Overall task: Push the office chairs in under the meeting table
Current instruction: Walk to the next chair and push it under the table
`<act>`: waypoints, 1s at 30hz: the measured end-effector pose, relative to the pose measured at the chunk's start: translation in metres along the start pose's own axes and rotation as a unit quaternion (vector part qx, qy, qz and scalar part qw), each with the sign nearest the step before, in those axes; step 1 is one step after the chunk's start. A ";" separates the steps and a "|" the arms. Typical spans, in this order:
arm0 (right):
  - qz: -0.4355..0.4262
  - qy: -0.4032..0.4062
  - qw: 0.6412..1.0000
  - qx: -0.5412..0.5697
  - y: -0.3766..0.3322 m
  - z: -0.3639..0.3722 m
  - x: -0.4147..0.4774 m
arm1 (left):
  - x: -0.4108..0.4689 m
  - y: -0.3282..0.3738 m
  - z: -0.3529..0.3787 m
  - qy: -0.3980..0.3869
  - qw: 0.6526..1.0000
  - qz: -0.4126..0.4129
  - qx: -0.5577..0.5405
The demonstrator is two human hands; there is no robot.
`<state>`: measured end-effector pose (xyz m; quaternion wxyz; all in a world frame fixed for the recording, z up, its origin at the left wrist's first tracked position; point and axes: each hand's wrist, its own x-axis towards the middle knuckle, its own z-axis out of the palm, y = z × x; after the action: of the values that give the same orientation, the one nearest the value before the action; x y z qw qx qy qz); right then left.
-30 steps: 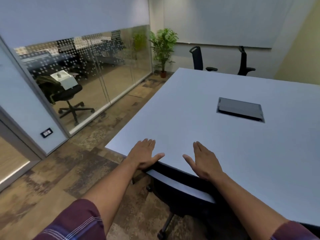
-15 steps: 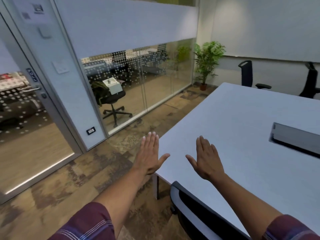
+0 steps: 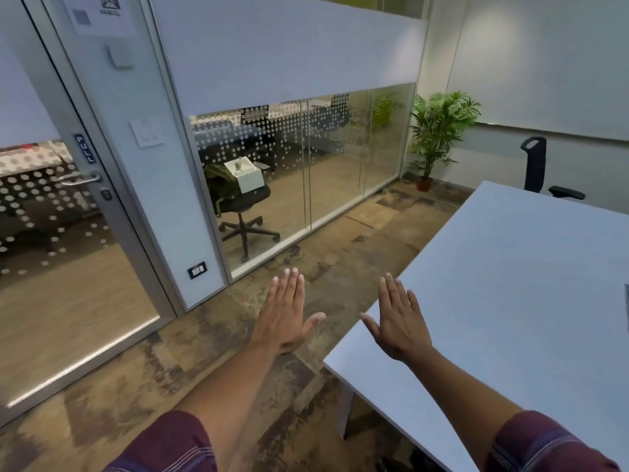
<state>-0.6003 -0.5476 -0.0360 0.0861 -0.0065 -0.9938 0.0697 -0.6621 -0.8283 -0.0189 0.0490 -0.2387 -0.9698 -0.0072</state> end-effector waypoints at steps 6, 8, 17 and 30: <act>0.044 0.011 0.999 -0.006 -0.056 0.027 0.064 | 0.031 -0.088 0.009 -0.016 1.000 0.009 0.011; 0.036 0.012 0.999 -0.016 -0.071 0.035 0.080 | 0.039 -0.106 0.012 -0.019 1.000 0.009 0.008; 0.033 0.031 0.999 -0.019 -0.100 0.068 0.174 | 0.114 -0.163 0.032 -0.011 1.000 0.003 -0.002; 0.103 0.031 0.994 0.017 -0.051 0.142 0.381 | 0.356 -0.224 0.069 -0.025 0.997 0.066 0.025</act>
<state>-1.0002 -0.6078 -0.1029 0.1090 -0.1099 -0.9834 0.0950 -1.0859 -0.8601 -0.0507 0.0312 -0.3008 -0.9528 0.0265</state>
